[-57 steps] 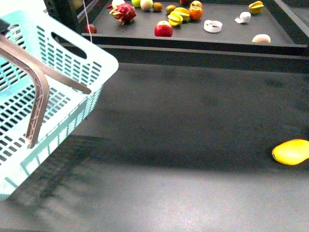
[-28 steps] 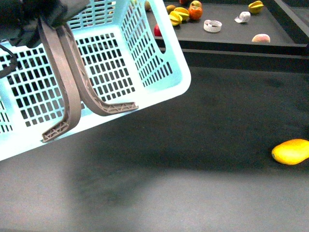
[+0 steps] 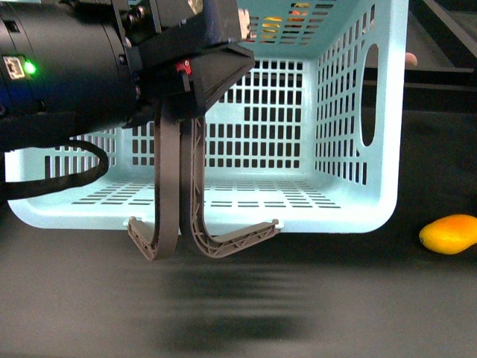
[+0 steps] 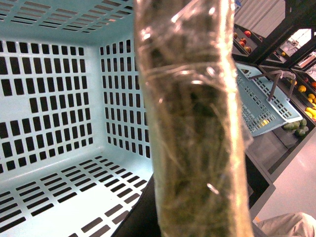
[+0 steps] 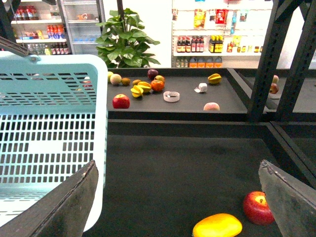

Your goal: Pick mango with right arm and hold basket with left

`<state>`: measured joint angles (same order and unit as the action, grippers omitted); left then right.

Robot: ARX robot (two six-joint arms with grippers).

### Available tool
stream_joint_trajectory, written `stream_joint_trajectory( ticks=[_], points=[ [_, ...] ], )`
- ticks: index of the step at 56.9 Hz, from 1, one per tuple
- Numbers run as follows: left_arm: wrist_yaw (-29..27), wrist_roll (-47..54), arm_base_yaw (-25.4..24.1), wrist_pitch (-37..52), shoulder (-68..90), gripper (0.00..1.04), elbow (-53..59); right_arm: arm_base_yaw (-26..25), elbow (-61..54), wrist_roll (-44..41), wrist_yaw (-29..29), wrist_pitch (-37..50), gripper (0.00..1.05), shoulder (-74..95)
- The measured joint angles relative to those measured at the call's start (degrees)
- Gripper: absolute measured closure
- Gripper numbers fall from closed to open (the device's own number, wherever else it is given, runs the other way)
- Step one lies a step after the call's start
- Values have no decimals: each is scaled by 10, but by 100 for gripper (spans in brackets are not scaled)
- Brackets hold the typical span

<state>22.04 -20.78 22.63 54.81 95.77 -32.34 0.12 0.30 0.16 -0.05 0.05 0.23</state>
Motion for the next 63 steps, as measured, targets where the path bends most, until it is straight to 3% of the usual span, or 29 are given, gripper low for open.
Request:
stream_joint_trajectory(
  ticks=[28, 63],
  points=[
    [21, 47, -19, 3, 18, 97, 28, 0, 0, 0, 0, 0, 8, 0],
    [19, 52, 5, -23, -4, 97, 30, 0, 0, 0, 0, 0, 8, 0]
  ],
)
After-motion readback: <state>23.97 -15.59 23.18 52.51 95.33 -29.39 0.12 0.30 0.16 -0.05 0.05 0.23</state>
